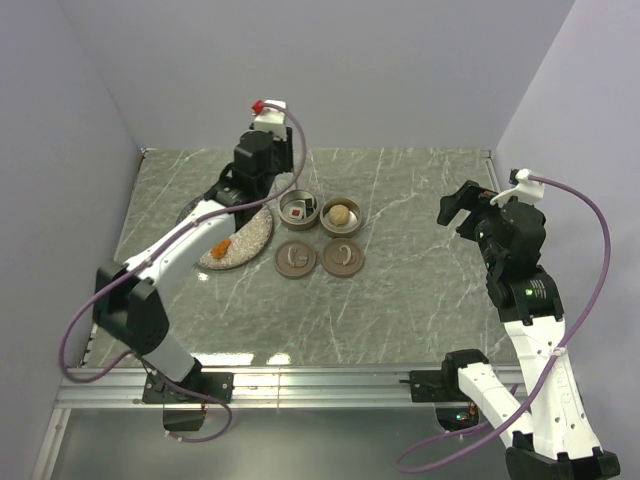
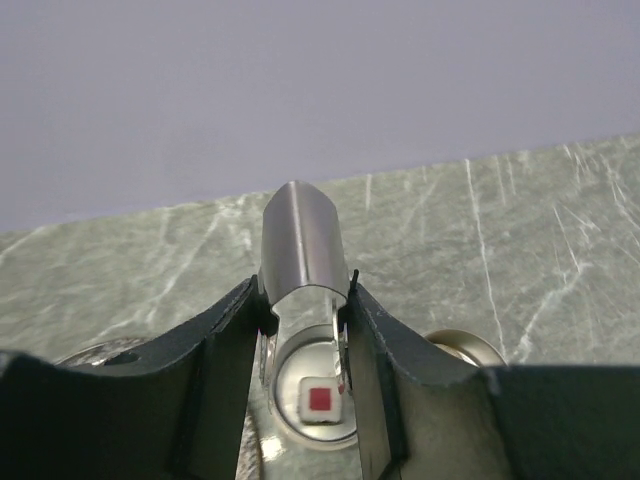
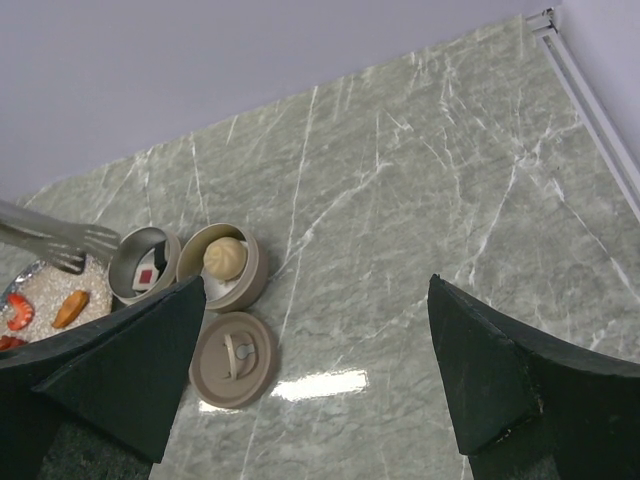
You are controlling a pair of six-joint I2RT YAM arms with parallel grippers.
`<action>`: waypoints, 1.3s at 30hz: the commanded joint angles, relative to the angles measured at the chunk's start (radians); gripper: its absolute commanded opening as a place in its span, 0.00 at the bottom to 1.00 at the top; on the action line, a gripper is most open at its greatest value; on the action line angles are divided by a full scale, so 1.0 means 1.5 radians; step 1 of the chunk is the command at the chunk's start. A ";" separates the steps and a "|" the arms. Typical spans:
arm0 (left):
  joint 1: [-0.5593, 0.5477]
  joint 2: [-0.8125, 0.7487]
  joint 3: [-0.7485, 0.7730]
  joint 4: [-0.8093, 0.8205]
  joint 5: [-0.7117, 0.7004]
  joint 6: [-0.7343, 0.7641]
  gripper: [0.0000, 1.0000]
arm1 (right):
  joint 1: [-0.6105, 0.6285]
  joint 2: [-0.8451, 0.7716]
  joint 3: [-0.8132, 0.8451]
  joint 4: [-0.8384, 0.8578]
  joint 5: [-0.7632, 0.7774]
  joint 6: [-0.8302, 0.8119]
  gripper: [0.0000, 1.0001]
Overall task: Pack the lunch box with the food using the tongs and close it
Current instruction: Pick up the food using the clamp
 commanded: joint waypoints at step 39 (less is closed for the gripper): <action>0.220 -0.143 -0.307 0.198 0.261 0.136 0.47 | 0.003 0.000 0.063 -0.030 0.002 -0.005 0.99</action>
